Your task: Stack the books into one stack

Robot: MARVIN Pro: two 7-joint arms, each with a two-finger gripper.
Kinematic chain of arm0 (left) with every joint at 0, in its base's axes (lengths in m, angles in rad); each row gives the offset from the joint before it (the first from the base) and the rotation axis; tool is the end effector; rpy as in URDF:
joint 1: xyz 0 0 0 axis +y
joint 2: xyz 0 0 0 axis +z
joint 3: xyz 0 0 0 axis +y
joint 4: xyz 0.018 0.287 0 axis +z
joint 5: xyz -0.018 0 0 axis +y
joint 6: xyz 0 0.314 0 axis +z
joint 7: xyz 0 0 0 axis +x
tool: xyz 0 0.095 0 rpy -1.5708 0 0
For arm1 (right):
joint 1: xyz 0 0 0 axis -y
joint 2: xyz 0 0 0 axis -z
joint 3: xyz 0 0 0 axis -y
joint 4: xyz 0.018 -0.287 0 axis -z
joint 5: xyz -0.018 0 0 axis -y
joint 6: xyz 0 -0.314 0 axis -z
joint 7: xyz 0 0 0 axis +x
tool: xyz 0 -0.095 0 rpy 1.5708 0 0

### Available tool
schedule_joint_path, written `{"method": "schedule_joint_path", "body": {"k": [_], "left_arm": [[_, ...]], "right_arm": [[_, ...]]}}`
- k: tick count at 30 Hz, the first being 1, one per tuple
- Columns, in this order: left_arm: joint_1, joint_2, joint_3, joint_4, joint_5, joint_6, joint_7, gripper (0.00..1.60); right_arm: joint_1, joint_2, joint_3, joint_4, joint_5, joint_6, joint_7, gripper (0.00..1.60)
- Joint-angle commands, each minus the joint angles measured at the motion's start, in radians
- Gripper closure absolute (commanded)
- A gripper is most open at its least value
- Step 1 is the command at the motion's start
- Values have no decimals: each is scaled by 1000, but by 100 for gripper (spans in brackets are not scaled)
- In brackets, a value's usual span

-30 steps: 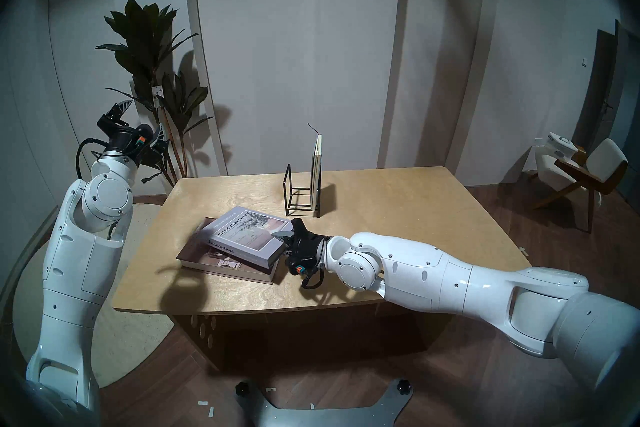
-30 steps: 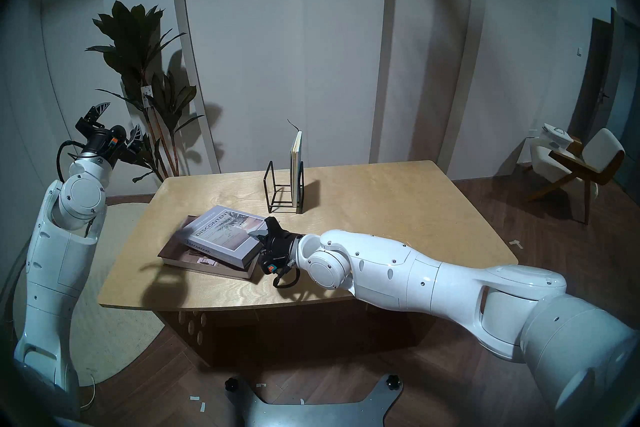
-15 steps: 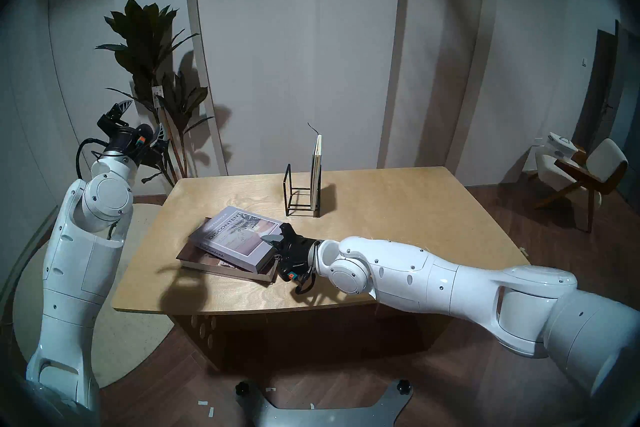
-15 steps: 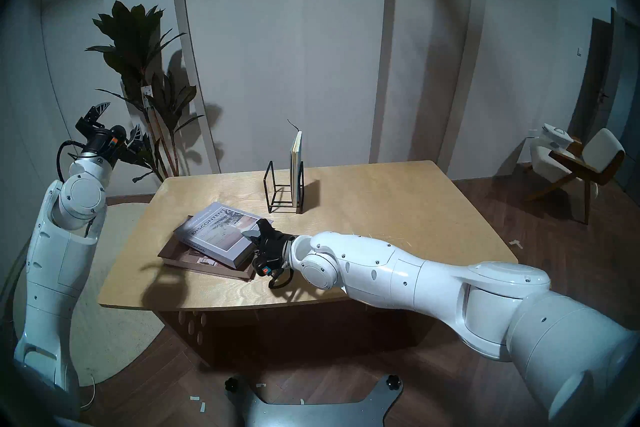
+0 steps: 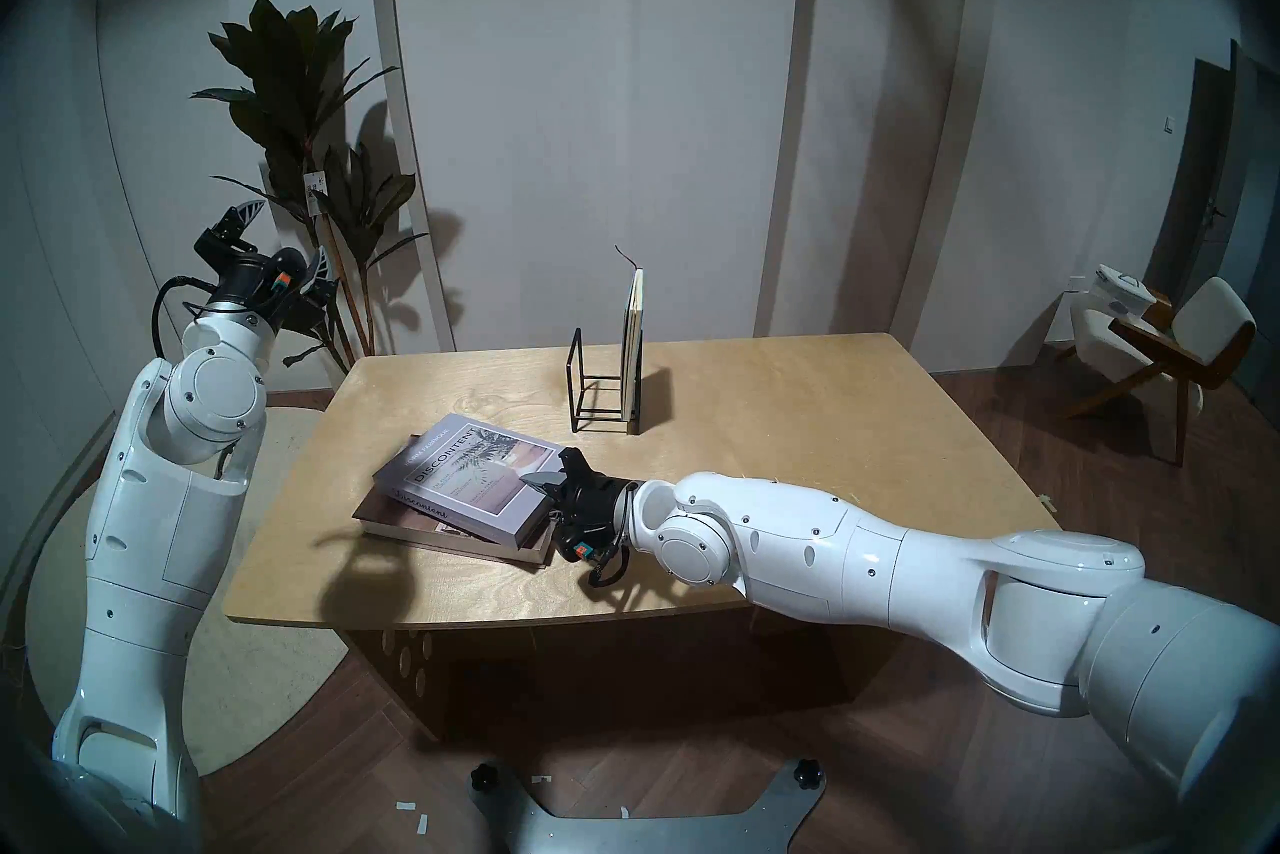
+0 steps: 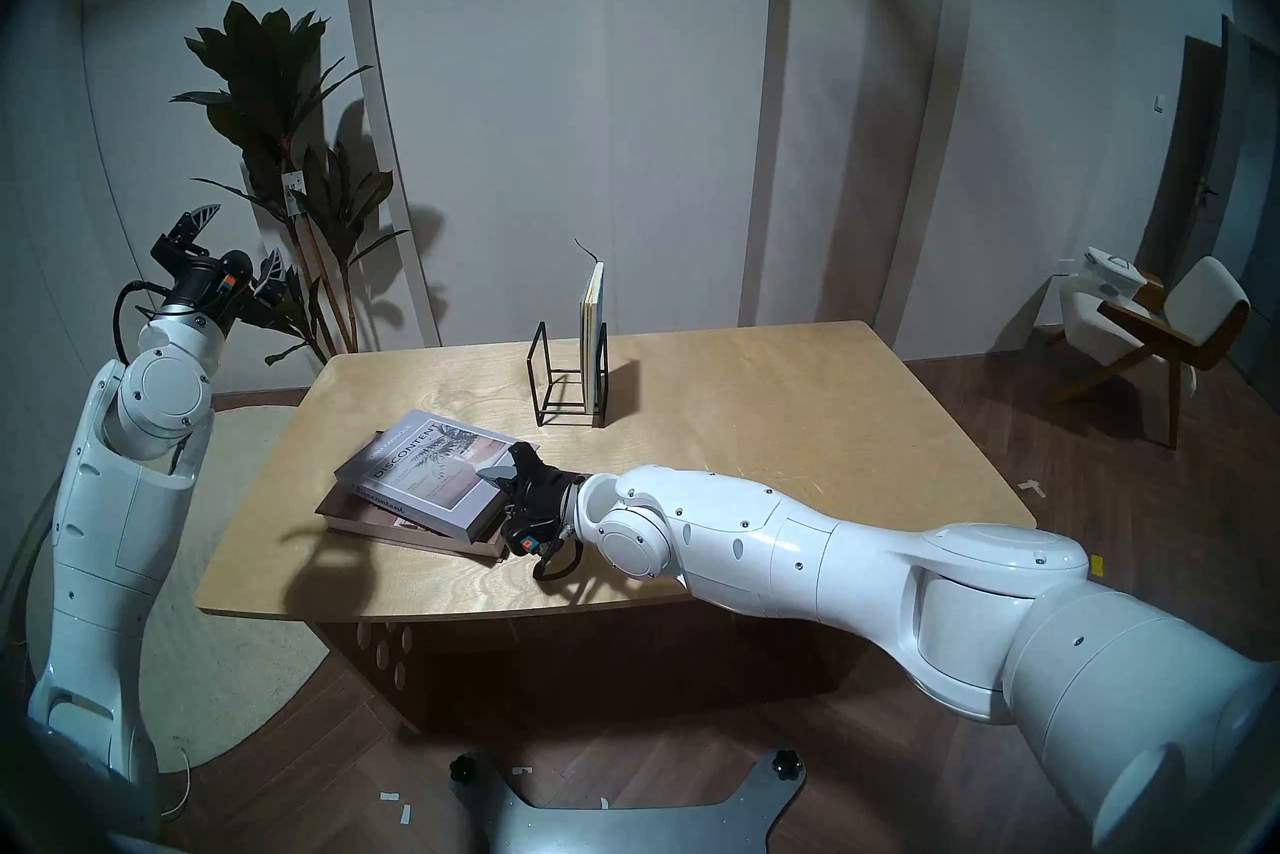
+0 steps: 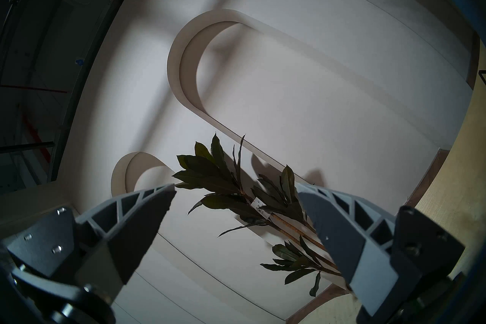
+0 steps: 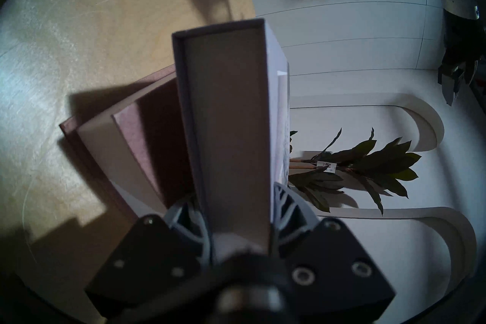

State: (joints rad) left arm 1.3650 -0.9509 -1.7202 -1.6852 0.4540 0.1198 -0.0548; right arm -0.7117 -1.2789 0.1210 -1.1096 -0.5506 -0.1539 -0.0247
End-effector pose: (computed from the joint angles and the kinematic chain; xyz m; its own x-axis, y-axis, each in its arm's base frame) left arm 0.4507 0.2092 -0.0931 -0.0191 -0.8713 0.4904 0.3048 -0.4722 -0.8271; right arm 0.4516 0.2272 -0.3361 -0.8479 0.5222 0.0914 0.2475 0.2375 0.9393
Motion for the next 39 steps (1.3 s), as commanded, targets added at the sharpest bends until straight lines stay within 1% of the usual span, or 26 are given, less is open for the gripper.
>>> {"method": "schedule_joint_path", "body": {"k": [1,2,3,4,7,9,12,16,18,20,21,24,25,26,28,30,31,32,33,34,35,38,39], "left_arm": [[-23,2,-5,-14,-2,0,3,0],[-23,2,-5,-14,-2,0,3,0],[-23,2,-5,-14,-2,0,3,0],[-23,2,-5,-14,-2,0,3,0],[-23,2,-5,-14,-2,0,3,0],[-23,2,-5,-14,-2,-1,3,0],[-23,2,-5,-14,-2,-1,3,0],[-23,2,-5,-14,-2,-1,3,0],[-23,2,-5,-14,-2,-1,3,0],[-23,2,-5,-14,-2,-1,3,0],[-23,2,-5,-14,-2,0,3,0],[-23,2,-5,-14,-2,0,3,0],[-23,2,-5,-14,-2,0,3,0],[-23,2,-5,-14,-2,0,3,0],[-23,2,-5,-14,-2,0,3,0],[-23,2,-5,-14,-2,0,3,0],[-23,2,-5,-14,-2,-1,3,0],[-23,2,-5,-14,-2,-1,3,0],[-22,3,-5,-14,-2,-1,3,0],[-22,3,-5,-14,-2,-1,3,0],[-22,3,-5,-14,-2,-1,4,0],[-21,3,-5,-14,-2,-2,4,0],[-21,3,-5,-14,-2,-2,4,0]], "right_arm": [[2,-13,-6,9,9,-12,21,160],[2,-8,-6,2,9,-13,20,160],[5,5,-3,-22,22,5,49,122],[7,16,-5,-40,24,7,57,0],[24,58,-15,-100,21,7,87,0],[32,81,-13,-136,41,3,121,0],[45,115,-13,-191,44,19,151,0],[55,149,-7,-250,81,52,225,0],[57,160,-8,-267,84,63,236,0],[55,154,-5,-258,83,79,236,0],[48,144,0,-241,77,84,208,0],[53,122,4,-203,82,80,200,0],[50,117,7,-194,81,82,186,0],[52,111,8,-183,81,77,184,0],[50,98,9,-151,75,54,150,0],[64,83,6,-123,88,26,170,0],[80,79,3,-116,95,11,196,0],[88,77,8,-115,116,8,223,0],[95,76,21,-123,152,8,262,0],[107,75,14,-121,115,-2,230,0],[123,69,4,-117,69,4,198,0],[151,59,5,-125,48,14,205,0],[166,59,-5,-132,13,40,206,0]]}}
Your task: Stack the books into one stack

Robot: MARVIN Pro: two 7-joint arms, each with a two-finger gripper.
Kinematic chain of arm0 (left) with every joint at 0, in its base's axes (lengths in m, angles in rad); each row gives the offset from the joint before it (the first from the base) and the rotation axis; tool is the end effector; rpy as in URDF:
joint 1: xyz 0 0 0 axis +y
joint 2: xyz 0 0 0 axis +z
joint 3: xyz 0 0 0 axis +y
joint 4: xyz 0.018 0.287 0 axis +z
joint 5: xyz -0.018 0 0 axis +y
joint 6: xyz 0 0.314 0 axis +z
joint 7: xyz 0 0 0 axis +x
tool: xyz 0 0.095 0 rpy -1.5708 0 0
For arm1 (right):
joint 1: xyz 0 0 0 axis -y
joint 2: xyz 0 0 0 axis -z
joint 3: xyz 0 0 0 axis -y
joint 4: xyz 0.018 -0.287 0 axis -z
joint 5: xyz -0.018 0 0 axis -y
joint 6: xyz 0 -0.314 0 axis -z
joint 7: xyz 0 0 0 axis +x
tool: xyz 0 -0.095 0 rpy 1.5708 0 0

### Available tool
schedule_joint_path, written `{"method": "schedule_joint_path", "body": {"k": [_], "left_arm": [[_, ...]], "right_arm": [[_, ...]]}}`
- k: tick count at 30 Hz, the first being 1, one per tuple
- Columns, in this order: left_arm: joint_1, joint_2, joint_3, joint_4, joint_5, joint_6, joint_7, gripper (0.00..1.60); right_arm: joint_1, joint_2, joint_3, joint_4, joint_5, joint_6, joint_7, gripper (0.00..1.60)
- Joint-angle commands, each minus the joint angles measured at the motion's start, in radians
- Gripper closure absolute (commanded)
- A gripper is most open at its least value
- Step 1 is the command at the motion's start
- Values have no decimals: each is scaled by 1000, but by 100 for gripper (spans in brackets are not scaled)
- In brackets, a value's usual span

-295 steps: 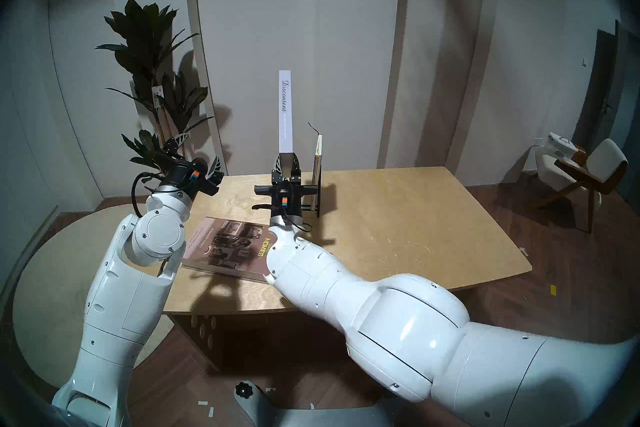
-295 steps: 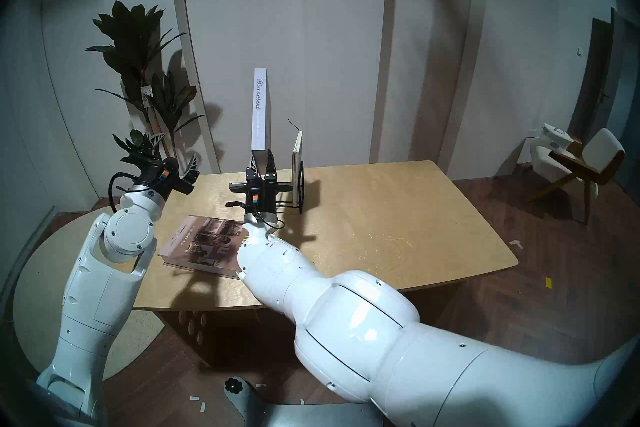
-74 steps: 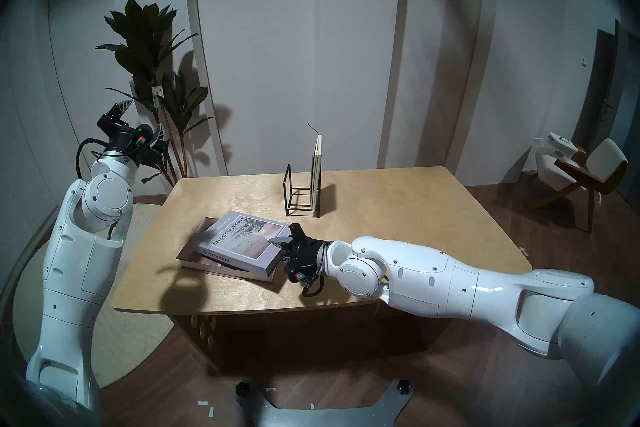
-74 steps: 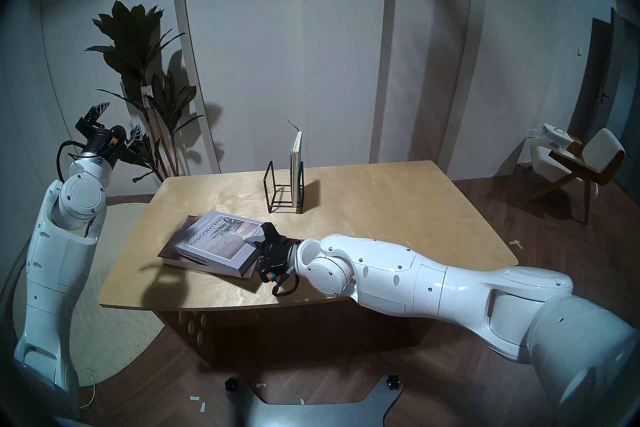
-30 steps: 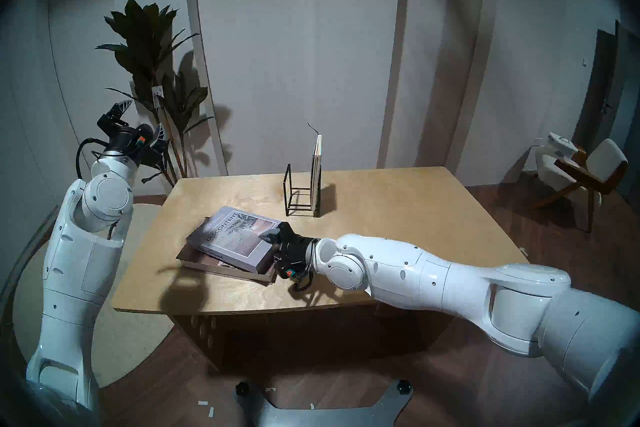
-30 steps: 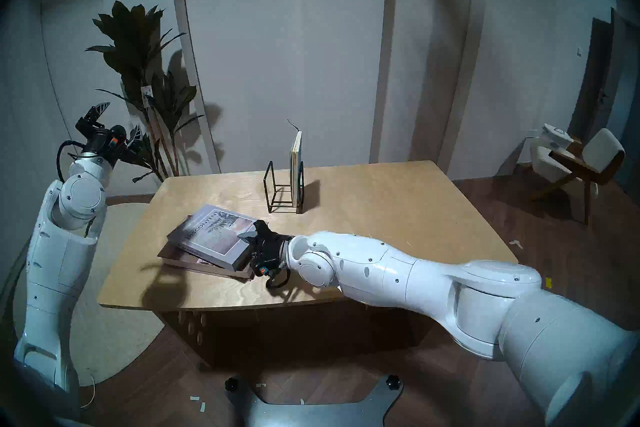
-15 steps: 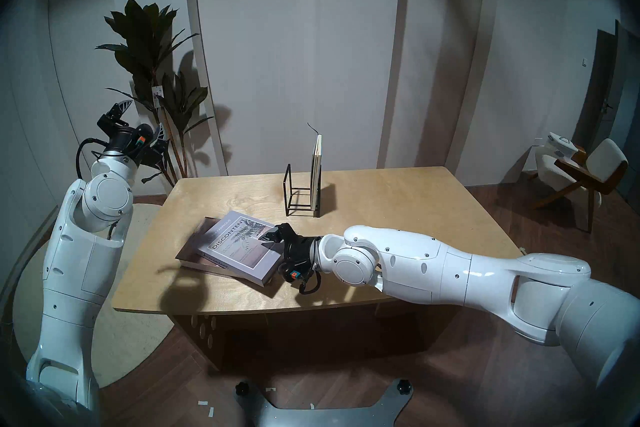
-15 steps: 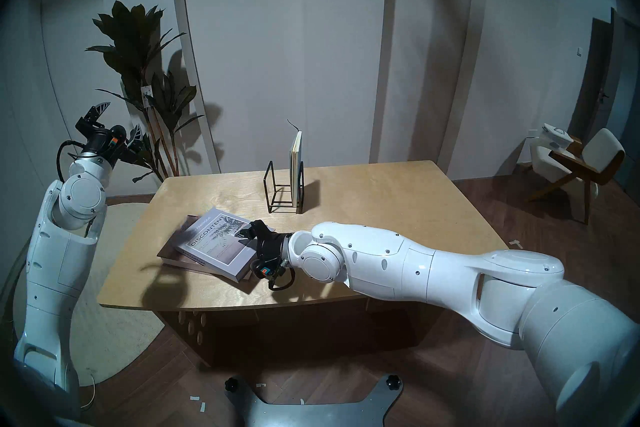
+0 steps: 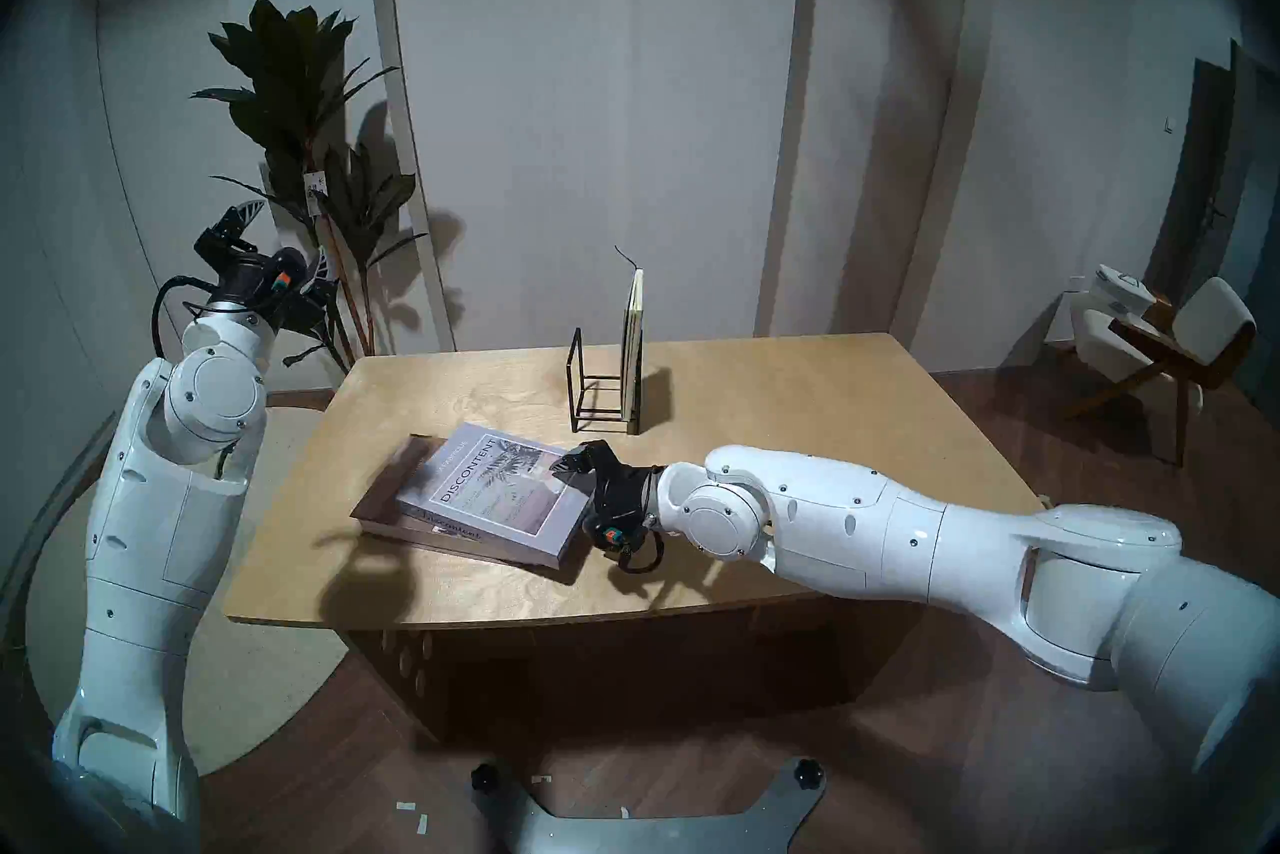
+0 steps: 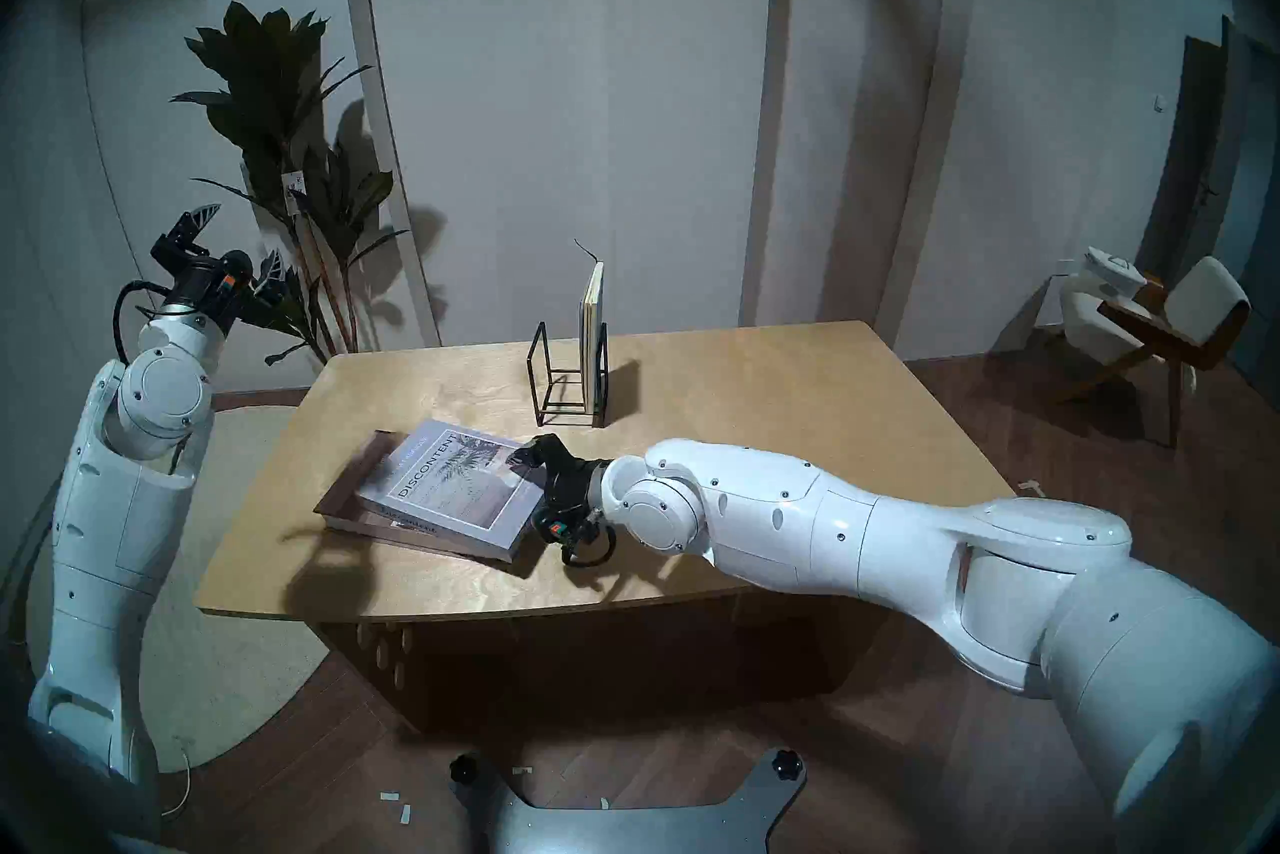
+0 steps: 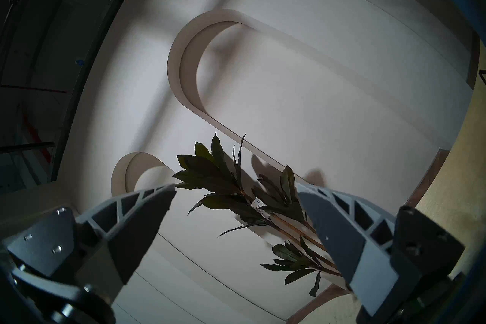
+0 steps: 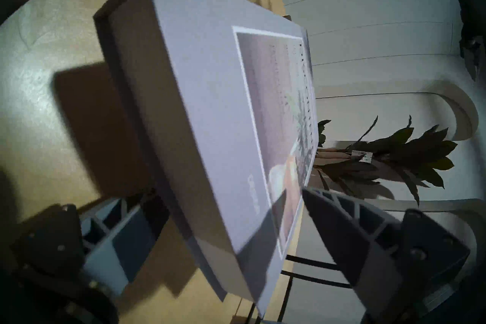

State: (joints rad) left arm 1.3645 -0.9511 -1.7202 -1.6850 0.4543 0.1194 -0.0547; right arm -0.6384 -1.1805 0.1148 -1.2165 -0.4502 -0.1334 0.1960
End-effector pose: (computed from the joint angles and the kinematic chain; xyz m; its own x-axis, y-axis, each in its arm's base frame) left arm 0.4508 0.2092 -0.0929 -0.0195 -0.8714 0.4902 0.3052 -0.4721 -0.8270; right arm 0.4624 0.1961 -0.3142 -0.8273 0.5515 0.1068 0.3472 0.3526 0.8690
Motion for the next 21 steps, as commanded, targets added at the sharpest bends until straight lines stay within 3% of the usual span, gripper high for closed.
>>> {"method": "schedule_joint_path", "body": {"k": [1,4,7,11,14,16,19,21], "left_arm": [[-20,3,-5,-14,-2,-2,4,0],[-19,4,-5,-14,-2,-2,4,0],[-20,4,-5,-14,-2,-2,4,0],[-21,3,-5,-14,-2,-2,4,0],[-21,3,-5,-14,-2,-2,3,0],[-21,3,-5,-14,-2,-2,4,0],[-21,3,-5,-14,-2,-2,3,0],[-22,3,-5,-14,-2,-1,3,0]], "right_arm": [[104,-38,-7,-28,-112,24,-15,0],[131,-22,-33,-41,-233,66,-19,0],[156,-2,-64,-52,-303,114,-26,0],[149,36,-59,-94,-368,197,-46,0],[106,79,6,-168,-220,208,34,0],[92,97,24,-181,-177,183,38,0],[68,138,50,-234,-171,210,19,0],[42,140,82,-237,-115,213,6,0]]}}
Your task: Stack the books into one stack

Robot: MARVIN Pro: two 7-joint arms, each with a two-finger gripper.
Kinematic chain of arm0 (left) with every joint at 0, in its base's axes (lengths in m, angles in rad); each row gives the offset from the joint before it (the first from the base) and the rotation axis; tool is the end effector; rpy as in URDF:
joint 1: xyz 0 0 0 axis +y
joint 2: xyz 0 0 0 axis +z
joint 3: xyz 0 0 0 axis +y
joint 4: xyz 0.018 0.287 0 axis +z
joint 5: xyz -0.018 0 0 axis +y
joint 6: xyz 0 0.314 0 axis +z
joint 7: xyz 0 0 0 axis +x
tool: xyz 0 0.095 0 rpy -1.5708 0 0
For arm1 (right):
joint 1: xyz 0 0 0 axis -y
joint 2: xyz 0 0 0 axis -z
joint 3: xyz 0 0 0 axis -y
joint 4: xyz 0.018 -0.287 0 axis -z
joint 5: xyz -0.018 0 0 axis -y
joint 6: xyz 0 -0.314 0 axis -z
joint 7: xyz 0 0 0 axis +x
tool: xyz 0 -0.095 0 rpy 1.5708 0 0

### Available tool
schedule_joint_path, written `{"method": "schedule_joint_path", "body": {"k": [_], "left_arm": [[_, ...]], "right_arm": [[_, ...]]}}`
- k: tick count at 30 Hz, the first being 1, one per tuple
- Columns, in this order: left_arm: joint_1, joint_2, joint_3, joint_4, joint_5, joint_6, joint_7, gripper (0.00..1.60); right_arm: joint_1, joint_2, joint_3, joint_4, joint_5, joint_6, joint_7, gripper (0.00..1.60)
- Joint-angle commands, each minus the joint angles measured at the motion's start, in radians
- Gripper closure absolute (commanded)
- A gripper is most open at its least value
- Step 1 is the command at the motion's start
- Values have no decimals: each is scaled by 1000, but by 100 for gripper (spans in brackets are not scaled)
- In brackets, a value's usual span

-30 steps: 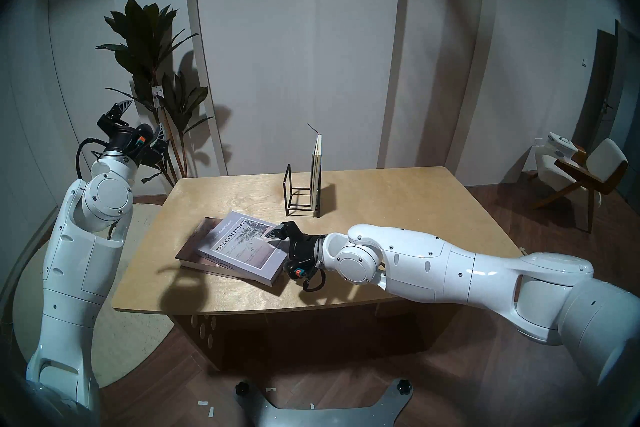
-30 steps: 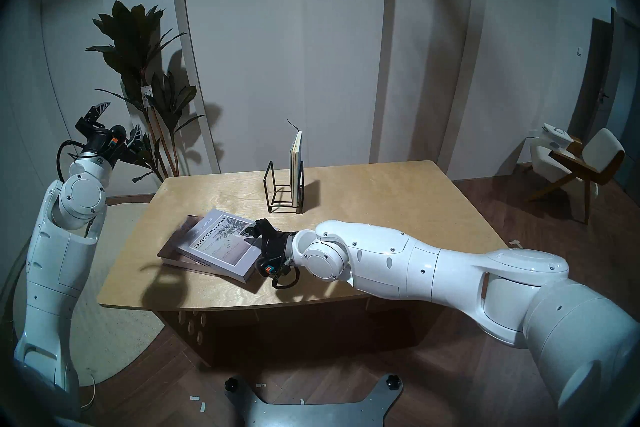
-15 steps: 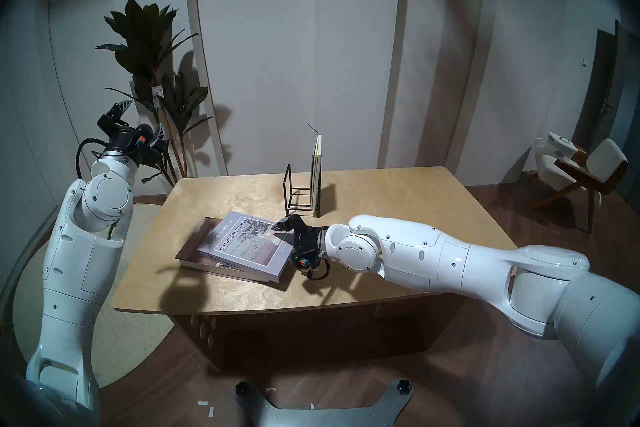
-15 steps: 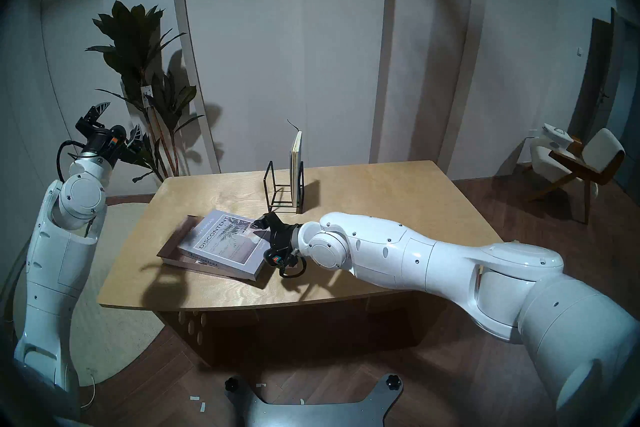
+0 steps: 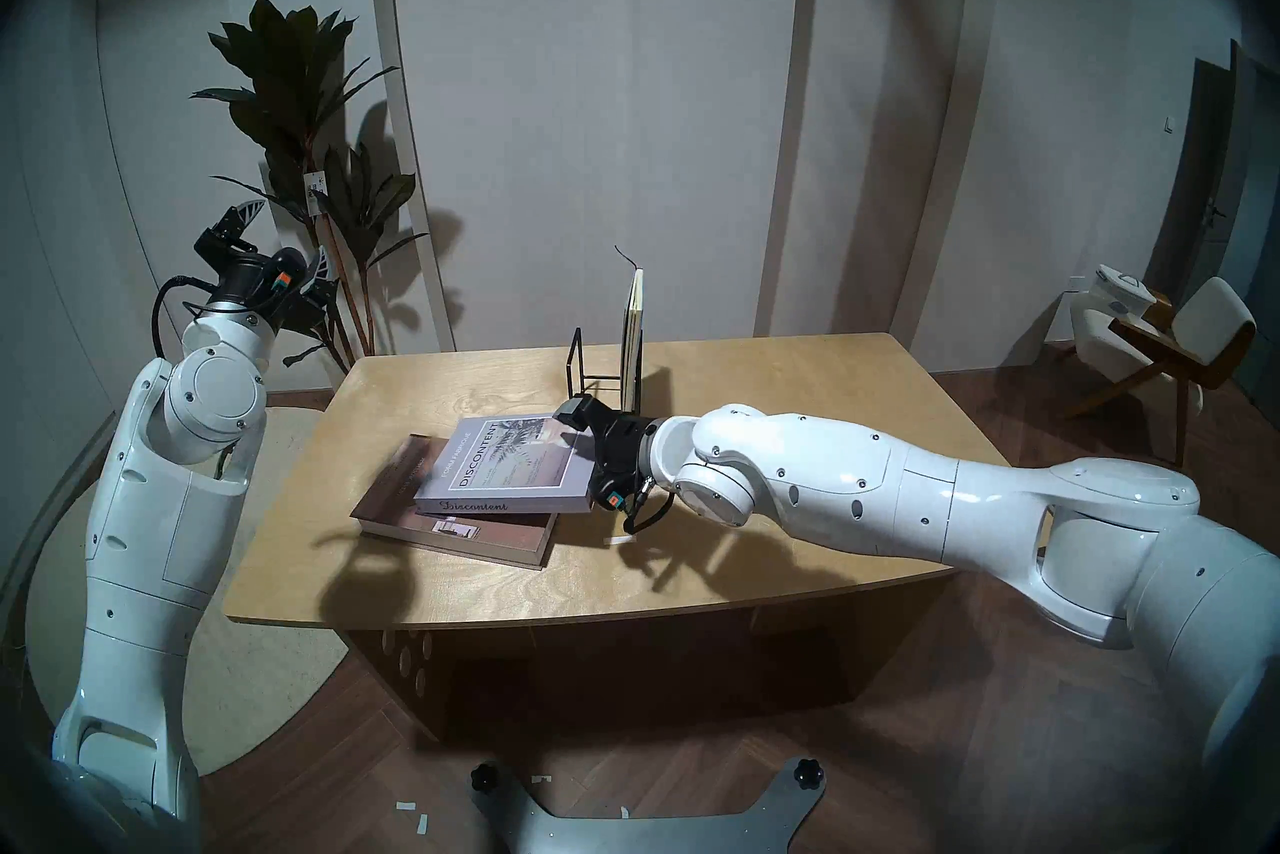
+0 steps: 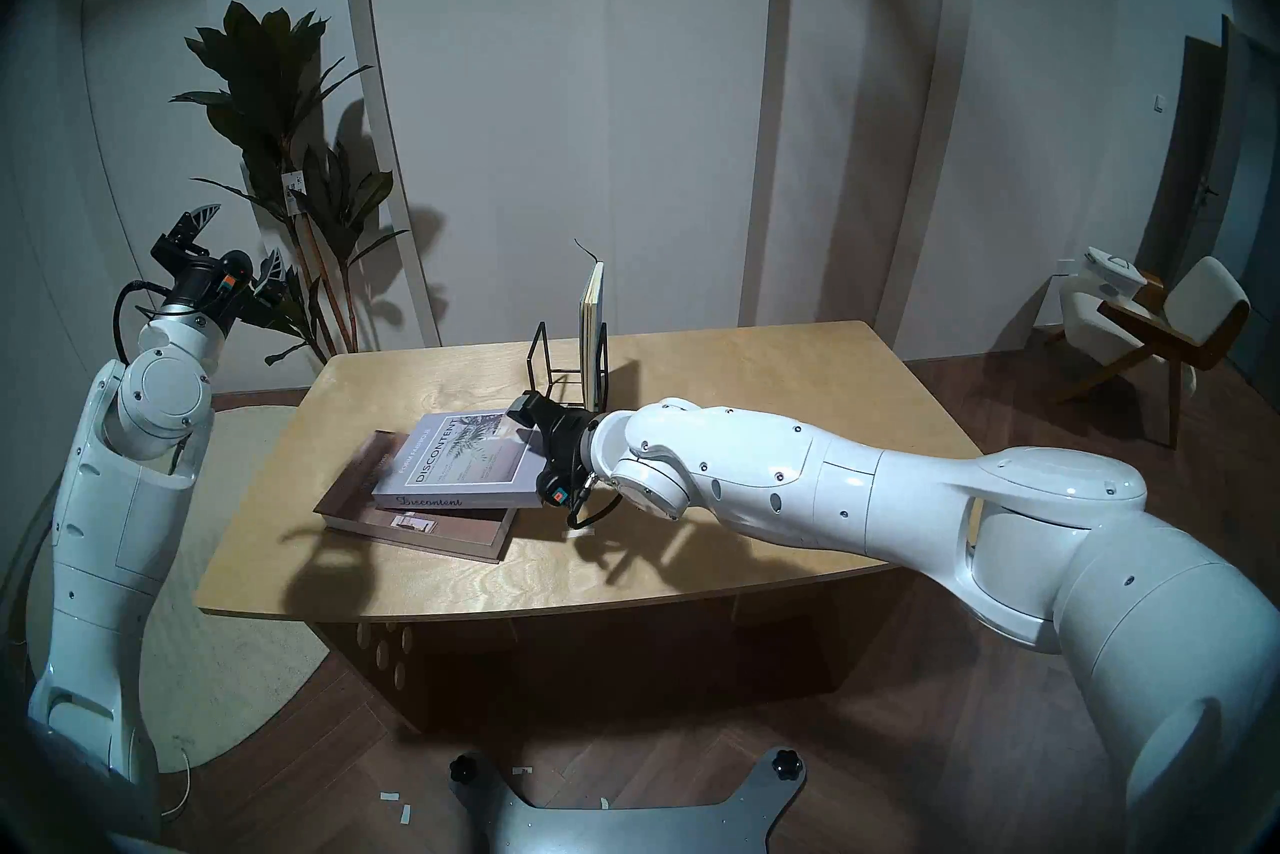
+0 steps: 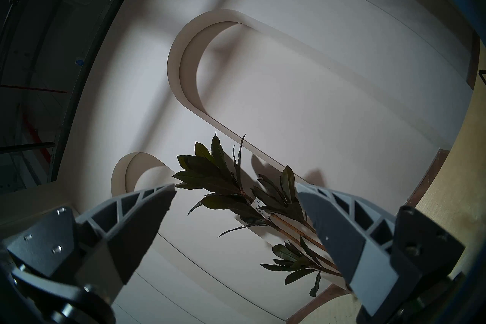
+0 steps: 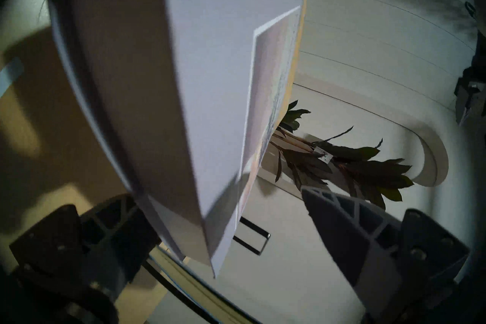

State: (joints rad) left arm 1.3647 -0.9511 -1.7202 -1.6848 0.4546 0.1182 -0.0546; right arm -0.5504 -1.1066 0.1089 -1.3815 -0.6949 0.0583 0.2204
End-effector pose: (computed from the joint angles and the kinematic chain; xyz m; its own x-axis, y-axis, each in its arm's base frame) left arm 0.4508 0.2092 -0.0930 -0.0202 -0.8717 0.4896 0.3051 -0.4717 -0.8273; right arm 0.4767 0.1879 -0.2547 -0.7836 0.5735 -0.2390 0.0774 0.4718 0.8783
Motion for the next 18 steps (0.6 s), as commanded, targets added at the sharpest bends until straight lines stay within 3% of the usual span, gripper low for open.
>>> {"method": "schedule_joint_path", "body": {"k": [1,3,7,10,12,18], "left_arm": [[-22,2,-5,-14,-2,0,3,0],[-22,2,-5,-15,-3,0,3,0],[-23,2,-5,-15,-3,1,3,0],[-23,2,-5,-15,-3,1,3,0],[-22,2,-5,-15,-3,1,3,0],[-21,3,-5,-14,-2,-1,3,0]], "right_arm": [[-48,66,83,-69,113,20,-44,0],[-63,56,99,-57,167,13,-32,0],[-85,24,97,-13,196,6,-47,0],[-84,-5,85,28,197,3,-48,0],[-87,-35,80,68,174,4,-90,0],[-96,-110,84,150,199,13,-148,0]]}}
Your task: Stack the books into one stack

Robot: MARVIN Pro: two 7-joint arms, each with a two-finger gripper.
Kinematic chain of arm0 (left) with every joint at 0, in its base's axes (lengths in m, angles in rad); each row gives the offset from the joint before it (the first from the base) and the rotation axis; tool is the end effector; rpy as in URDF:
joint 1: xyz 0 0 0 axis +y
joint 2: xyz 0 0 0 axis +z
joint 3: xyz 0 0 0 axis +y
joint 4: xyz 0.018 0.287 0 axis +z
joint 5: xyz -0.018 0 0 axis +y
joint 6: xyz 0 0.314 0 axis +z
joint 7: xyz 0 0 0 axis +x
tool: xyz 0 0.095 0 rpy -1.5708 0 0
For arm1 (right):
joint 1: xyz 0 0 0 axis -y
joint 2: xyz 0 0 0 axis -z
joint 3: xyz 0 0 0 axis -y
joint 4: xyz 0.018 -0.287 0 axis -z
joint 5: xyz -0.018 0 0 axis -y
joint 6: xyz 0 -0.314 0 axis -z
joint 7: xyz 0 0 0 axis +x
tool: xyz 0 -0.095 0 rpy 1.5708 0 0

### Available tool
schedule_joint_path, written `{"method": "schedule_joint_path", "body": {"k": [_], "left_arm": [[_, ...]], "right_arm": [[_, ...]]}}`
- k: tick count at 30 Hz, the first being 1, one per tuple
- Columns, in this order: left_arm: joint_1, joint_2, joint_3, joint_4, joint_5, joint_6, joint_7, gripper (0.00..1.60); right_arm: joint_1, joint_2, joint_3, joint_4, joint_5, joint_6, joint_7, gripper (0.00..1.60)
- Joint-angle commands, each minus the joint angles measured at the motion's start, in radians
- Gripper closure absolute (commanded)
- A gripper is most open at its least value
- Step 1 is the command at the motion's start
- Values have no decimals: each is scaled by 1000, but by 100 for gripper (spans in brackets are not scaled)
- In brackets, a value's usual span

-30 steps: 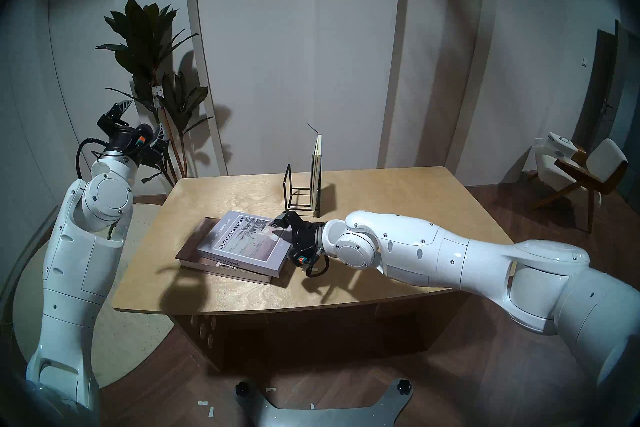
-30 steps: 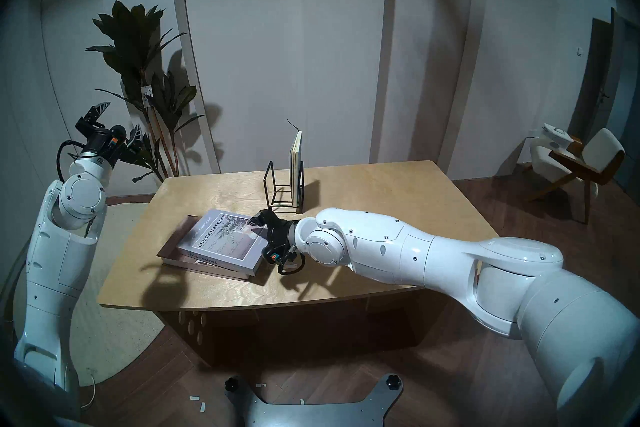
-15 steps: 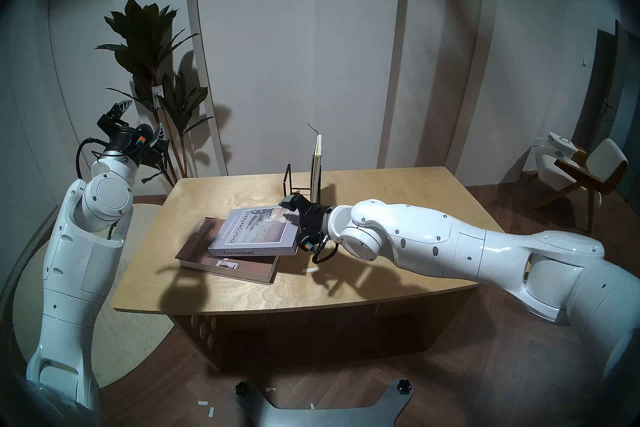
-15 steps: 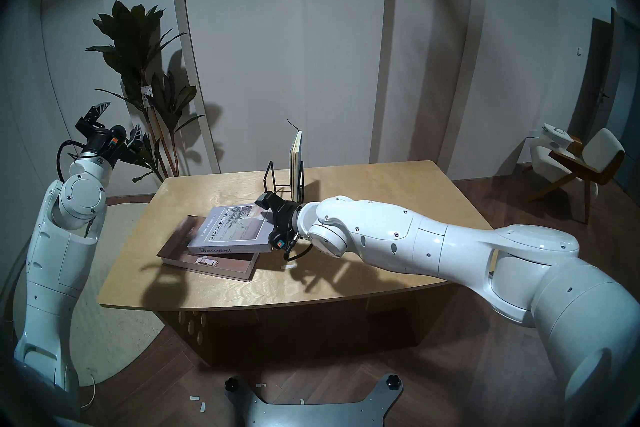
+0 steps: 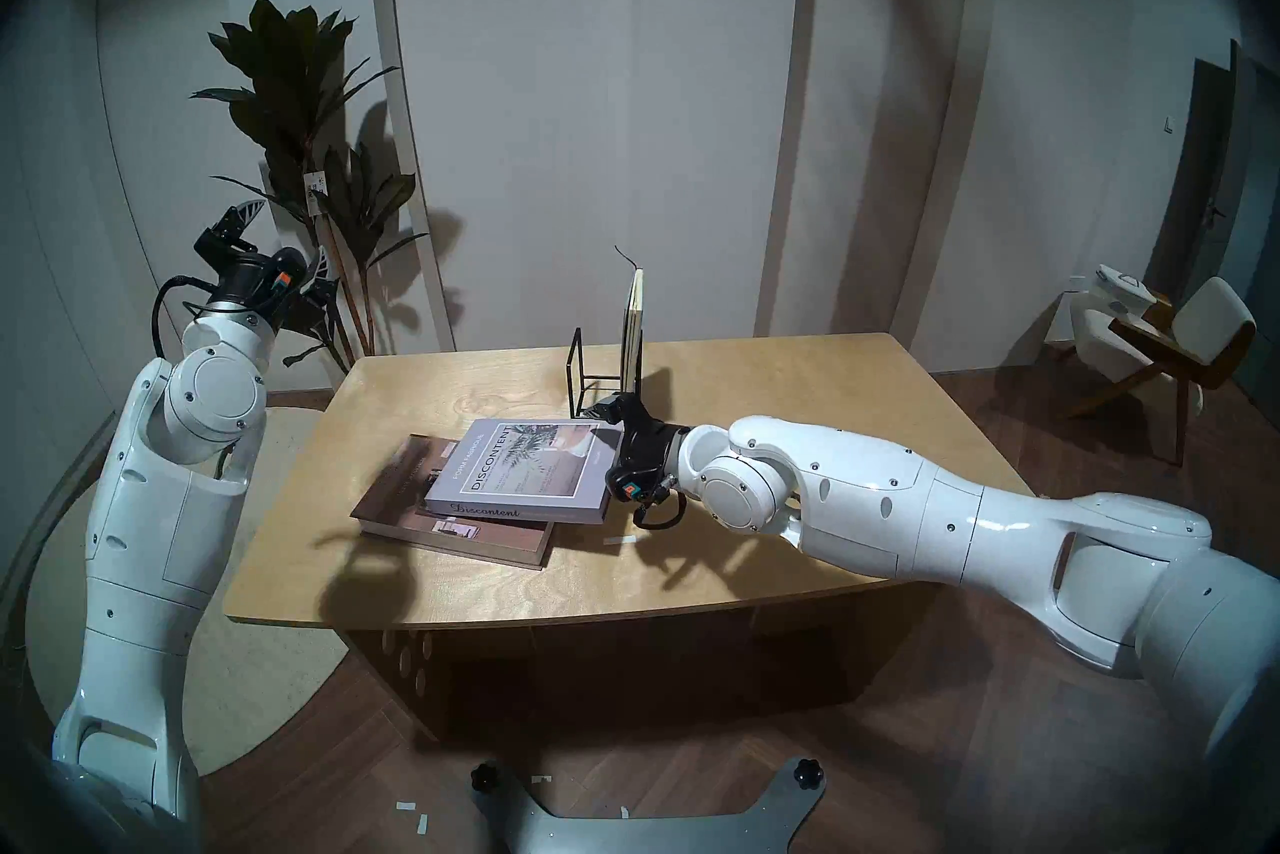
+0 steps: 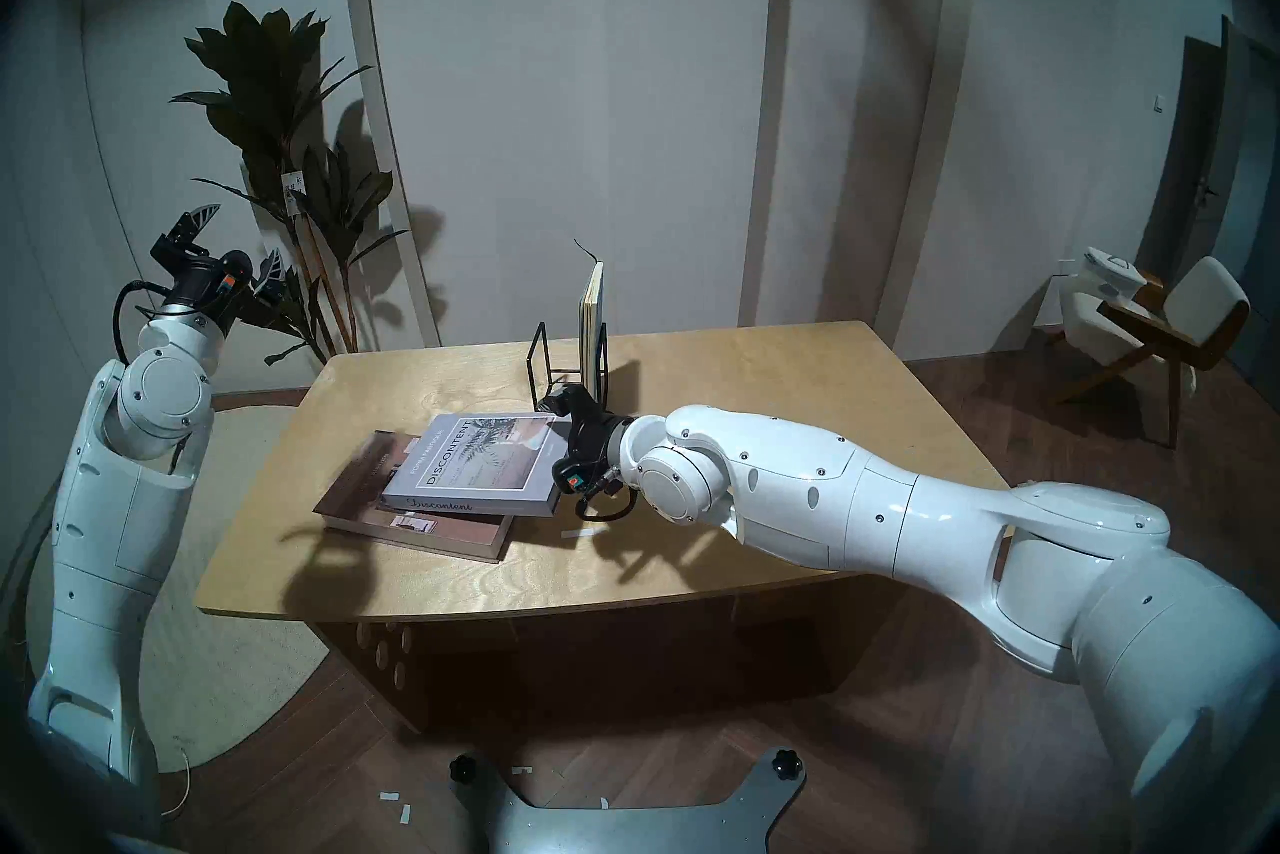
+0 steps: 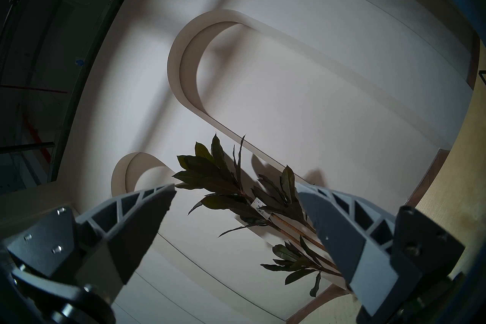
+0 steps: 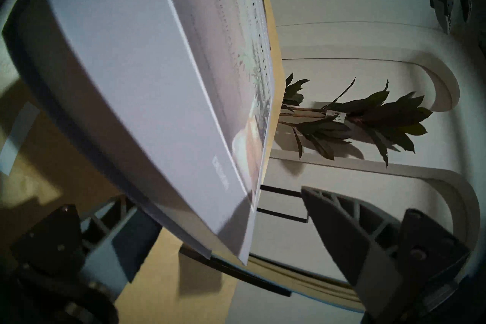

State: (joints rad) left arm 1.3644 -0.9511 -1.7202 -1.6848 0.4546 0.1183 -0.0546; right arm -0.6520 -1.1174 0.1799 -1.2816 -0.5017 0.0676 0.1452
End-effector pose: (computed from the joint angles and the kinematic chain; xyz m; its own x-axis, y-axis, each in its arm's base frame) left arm 0.4508 0.2092 -0.0929 -0.0203 -0.8717 0.4897 0.3054 -0.4718 -0.8272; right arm 0.4846 0.1661 -0.2910 -0.7002 0.7139 0.0113 0.2983 0.2781 0.9131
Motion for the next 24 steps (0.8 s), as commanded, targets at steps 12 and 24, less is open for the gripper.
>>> {"method": "schedule_joint_path", "body": {"k": [12,24], "left_arm": [[-21,3,-5,-14,-2,-1,3,0],[-21,3,-5,-14,-2,-1,3,0]], "right_arm": [[15,-228,14,202,7,-13,-150,0],[46,-106,-34,33,42,38,54,0]]}}
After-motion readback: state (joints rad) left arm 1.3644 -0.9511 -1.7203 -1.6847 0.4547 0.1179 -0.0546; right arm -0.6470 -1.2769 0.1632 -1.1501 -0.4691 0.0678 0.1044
